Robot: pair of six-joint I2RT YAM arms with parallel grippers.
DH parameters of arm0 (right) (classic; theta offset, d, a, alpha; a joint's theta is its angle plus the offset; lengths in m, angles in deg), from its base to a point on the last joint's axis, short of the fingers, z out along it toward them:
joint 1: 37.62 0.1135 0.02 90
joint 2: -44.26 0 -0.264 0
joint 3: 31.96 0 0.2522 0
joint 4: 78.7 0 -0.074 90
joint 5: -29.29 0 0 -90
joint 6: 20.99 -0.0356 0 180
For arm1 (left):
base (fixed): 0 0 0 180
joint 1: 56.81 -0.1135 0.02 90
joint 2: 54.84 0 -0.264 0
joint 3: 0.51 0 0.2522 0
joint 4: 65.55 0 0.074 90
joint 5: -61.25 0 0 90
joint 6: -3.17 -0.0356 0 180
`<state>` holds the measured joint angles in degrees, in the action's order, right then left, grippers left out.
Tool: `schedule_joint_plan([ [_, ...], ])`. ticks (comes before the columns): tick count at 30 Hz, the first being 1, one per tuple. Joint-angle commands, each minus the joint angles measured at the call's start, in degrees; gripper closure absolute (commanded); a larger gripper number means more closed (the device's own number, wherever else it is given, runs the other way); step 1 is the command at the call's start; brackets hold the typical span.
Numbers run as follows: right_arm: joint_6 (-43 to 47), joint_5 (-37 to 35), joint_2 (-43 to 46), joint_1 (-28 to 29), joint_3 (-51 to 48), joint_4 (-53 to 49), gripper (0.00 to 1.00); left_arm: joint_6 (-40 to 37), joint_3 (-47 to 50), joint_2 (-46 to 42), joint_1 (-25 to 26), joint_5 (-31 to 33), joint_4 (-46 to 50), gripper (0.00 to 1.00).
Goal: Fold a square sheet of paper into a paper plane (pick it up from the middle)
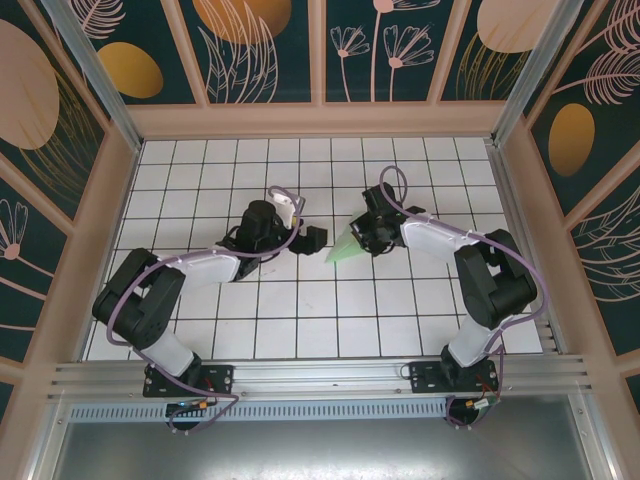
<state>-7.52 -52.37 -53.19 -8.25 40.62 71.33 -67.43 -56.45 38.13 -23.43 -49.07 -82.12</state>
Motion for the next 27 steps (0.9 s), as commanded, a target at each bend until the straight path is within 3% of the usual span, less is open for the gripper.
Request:
schedule_joint_plan([
  [1,-5.09,-1.27,-0.37,0.22,0.32,-5.6,1.0,-4.65,1.67,0.56,0.93,-1.61,-7.54,0.05],
  [7,-10.55,0.29,1.03,0.44,-0.78,-6.59,1.0,-9.0,-2.06,4.7,2.09,-1.8,-3.33,0.03],
  [15,-9.7,2.1,-1.05,0.25,2.04,-8.29,1.0,-19.05,-2.39,9.0,5.5,0.32,-3.25,0.05],
  [27,-6.24,4.44,-1.54,-0.54,3.28,-8.87,1.0,-29.76,-4.62,15.95,8.57,2.75,-9.35,0.26],
])
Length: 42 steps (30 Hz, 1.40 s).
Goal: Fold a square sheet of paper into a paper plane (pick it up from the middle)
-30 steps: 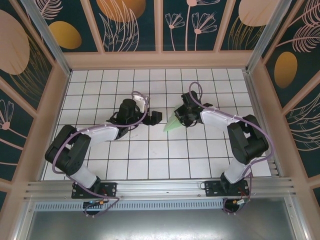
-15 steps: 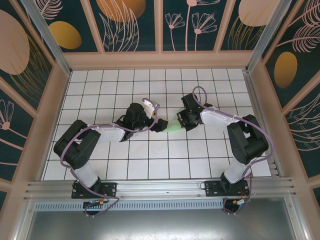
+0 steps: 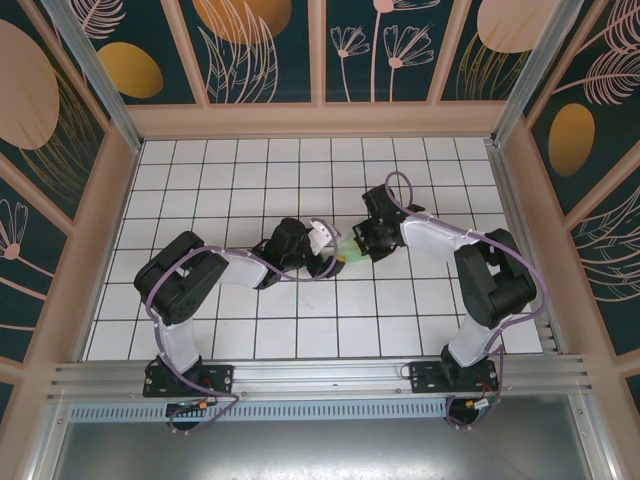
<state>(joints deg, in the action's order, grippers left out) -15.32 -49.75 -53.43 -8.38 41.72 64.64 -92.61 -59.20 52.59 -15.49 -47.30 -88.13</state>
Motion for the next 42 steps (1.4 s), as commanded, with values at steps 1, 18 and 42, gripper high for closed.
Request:
schedule_joint_plan([
  [1,2.03,2.03,-1.5,-0.62,2.57,-2.45,1.0,-5.12,-2.22,2.1,0.85,1.12,-3.55,0.27],
  [18,6.06,5.32,-2.84,-2.23,3.69,-2.42,0.86,-7.14,-4.03,5.47,1.25,-0.15,-2.75,0.67],
  [42,30.15,3.71,2.79,-9.61,4.13,3.14,0.4,11.44,-6.81,5.9,1.22,-4.77,2.31,0.83],
])
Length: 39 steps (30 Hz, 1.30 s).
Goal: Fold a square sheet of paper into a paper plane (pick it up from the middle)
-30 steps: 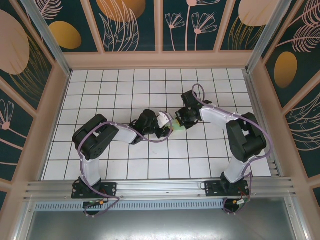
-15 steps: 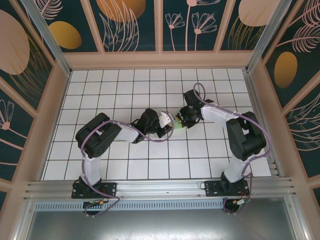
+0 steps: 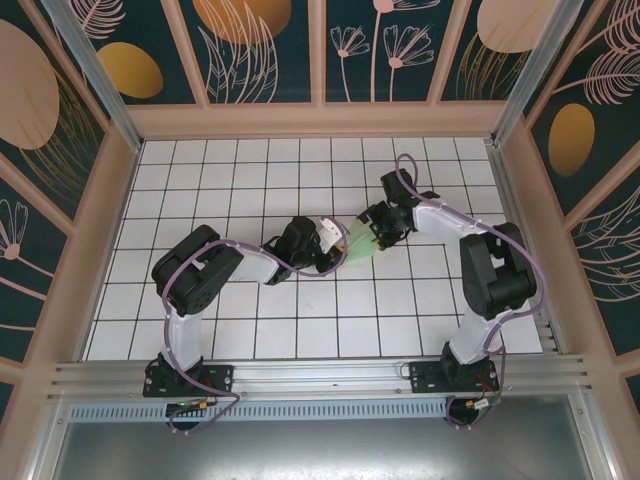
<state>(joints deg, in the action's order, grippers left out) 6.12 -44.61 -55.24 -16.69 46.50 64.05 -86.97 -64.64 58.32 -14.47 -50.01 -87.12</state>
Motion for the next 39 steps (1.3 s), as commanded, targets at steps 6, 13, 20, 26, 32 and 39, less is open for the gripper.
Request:
schedule_joint_plan([
  [6,21.11,0.58,11.81,-1.66,-9.29,15.78,0.39,16.88,-3.3,0.99,0.17,-3.5,3.95,0.83],
  [13,23.43,6.55,15.43,-2.15,-18.86,26.42,0.4,25.87,-5.0,1.11,0.1,-2.69,8.16,0.84],
  [20,22.07,8.71,14.37,-3.17,-23.27,31.03,0.44,34.47,-8.55,2.74,-1.05,-7.29,10.38,0.83],
  [26,21.77,10.1,12.86,-4.3,-24.71,33.61,0.44,40.64,-8.41,2.67,-1.36,-7.46,8.73,0.83],
  [32,23.25,12.47,8.54,-4.41,-22.15,34.07,0.45,46.27,-8.15,3.32,-2.0,-9.63,7.36,0.82],
  [39,26.18,14.69,4.76,-4.94,-20.33,33.85,0.46,49.53,-8.72,4.56,-2.45,-12.9,6.06,0.81],
])
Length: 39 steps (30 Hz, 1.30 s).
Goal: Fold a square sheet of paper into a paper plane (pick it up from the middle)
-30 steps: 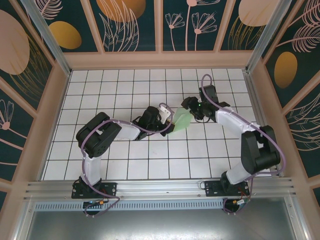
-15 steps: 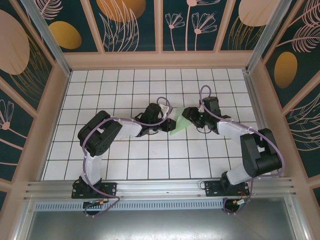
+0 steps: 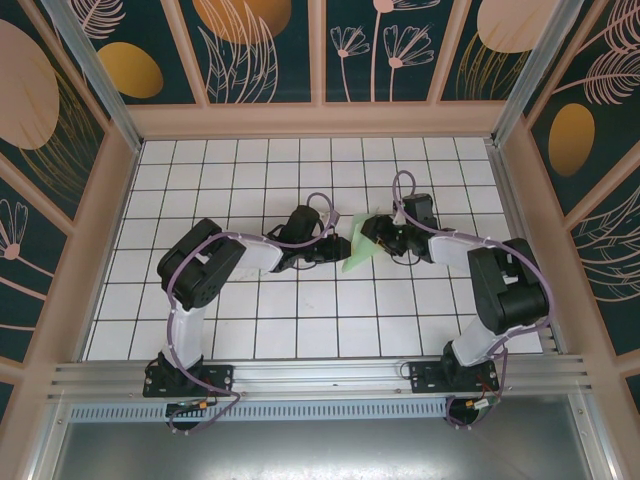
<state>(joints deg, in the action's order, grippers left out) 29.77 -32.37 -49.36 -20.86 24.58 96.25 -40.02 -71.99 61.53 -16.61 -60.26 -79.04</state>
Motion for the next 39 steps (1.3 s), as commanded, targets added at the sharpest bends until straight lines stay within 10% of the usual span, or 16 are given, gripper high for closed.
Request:
schedule_joint_plan([
  [1,2.92,2.87,-1.43,-0.97,1.69,1.74,0.46,2.63,-1.37,1.48,-0.43,-2.76,-1.95,0.81],
  [39,7.35,6.56,-6.66,-1.57,5.38,-0.62,0.47,-6.18,-4.6,3.98,-1.51,-2.25,-4.28,0.65],
])
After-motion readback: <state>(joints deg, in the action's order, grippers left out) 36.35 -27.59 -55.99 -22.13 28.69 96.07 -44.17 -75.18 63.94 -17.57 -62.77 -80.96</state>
